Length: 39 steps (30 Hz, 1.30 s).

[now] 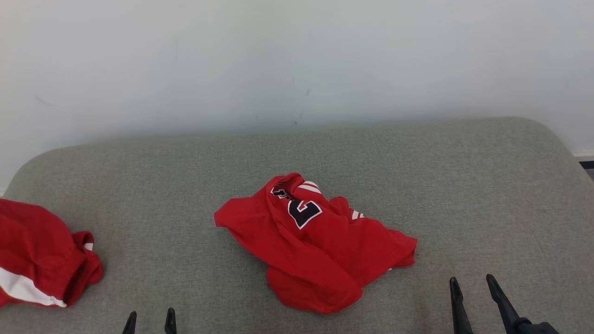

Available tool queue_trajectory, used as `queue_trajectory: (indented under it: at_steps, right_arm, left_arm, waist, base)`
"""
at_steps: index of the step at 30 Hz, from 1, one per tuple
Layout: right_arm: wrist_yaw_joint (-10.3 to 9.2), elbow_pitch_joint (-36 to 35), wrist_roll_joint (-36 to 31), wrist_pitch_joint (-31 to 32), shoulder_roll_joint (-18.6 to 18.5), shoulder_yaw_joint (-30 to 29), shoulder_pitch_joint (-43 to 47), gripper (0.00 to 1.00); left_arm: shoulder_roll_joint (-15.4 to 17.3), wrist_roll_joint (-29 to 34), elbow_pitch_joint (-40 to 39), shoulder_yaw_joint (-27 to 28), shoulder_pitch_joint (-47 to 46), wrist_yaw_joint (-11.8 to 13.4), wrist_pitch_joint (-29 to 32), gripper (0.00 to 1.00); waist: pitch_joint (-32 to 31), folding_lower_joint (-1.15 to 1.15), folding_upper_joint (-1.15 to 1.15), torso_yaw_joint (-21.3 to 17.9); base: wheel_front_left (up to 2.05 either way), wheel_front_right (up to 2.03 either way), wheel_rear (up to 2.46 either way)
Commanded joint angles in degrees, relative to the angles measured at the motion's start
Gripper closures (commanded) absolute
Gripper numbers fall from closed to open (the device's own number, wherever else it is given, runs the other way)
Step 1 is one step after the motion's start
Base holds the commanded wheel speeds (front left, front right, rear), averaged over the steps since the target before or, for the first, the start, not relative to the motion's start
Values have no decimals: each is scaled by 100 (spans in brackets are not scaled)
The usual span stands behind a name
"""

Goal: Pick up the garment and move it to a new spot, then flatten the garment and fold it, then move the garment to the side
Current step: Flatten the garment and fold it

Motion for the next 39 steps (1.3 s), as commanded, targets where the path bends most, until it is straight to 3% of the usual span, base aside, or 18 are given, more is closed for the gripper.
queue_trajectory:
  at_steps: [1,17,26,33,39]
  right_arm:
    - [-12,-20,61,-3,0,9,44,0]
    - [-13,-47,124,-4,0,-20,24,0]
    - [-13,-39,163,-3,0,78,-14,0]
    - [-13,-30,220,-3,0,183,-29,0]
    - [-13,-70,202,-4,0,219,-95,0]
  left_arm:
    - [-11,-5,13,9,-11,-4,-19,0]
    - [-13,-65,16,3,-67,8,-19,0]
    - [2,150,78,-28,-319,-9,-19,0]
    - [342,108,556,-340,-1366,-73,253,0]
    - [447,-44,767,-558,-2628,-99,1191,0]
  waist:
    - [6,0,0,5]
    - [30,0,0,40]
    - [73,0,0,-126]
    - [169,0,0,-567]
    - [297,0,0,-1031]
  base:
    - [0,0,0]
    - [0,0,0]
    - [0,0,0]
    - [0,0,0]
    - [0,0,0]
